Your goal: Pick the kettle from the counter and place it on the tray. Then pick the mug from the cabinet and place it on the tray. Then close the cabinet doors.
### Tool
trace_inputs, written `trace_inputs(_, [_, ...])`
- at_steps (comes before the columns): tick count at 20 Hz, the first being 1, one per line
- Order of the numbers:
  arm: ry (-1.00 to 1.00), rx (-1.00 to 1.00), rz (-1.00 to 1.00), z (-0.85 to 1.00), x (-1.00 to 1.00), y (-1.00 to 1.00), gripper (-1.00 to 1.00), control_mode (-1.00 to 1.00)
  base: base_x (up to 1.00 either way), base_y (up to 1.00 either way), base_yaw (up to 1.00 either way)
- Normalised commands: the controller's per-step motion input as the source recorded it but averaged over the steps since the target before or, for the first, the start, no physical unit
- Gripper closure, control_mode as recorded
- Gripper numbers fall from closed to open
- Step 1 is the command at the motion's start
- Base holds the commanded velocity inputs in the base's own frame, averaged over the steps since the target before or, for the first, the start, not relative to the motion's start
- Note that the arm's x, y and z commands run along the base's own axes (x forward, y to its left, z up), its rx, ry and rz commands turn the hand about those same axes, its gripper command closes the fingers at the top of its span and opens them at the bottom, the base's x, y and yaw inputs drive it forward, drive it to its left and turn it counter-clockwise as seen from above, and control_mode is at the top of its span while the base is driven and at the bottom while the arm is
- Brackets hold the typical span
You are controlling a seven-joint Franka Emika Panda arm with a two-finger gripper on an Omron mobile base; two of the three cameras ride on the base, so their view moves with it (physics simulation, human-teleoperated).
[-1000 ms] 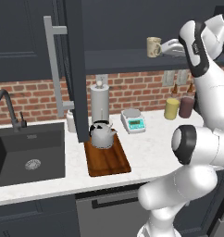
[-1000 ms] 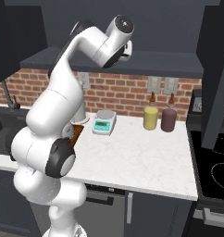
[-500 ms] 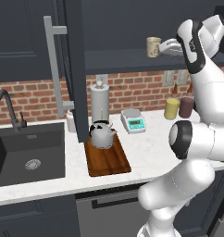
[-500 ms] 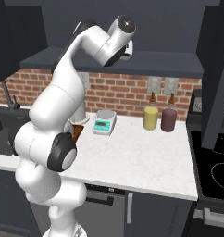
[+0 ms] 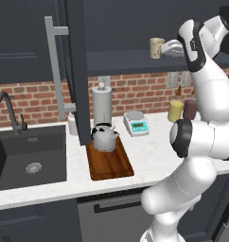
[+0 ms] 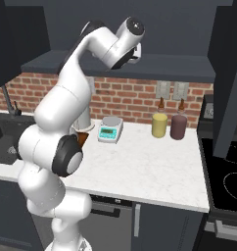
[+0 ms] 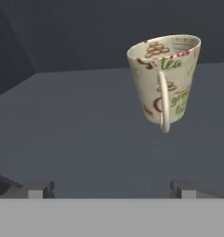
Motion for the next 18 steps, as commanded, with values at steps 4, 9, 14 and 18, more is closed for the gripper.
trace_inputs(4, [0.0, 0.0, 0.01, -0.06, 0.19, 0.0, -1.0, -1.0, 0.0, 0.0, 0.0])
trace_inputs(9, [0.0, 0.0, 0.01, -0.04, 0.19, -0.04, -1.0, -1.0, 0.0, 0.0, 0.0])
trace_inputs(14, [0.0, 0.0, 0.0, -0.01, 0.18, -0.05, -1.0, -1.0, 0.0, 0.0, 0.0])
trace_inputs(18, [0.0, 0.0, 0.0, 0.0, 0.18, -0.06, -1.0, -1.0, 0.0, 0.0, 0.0])
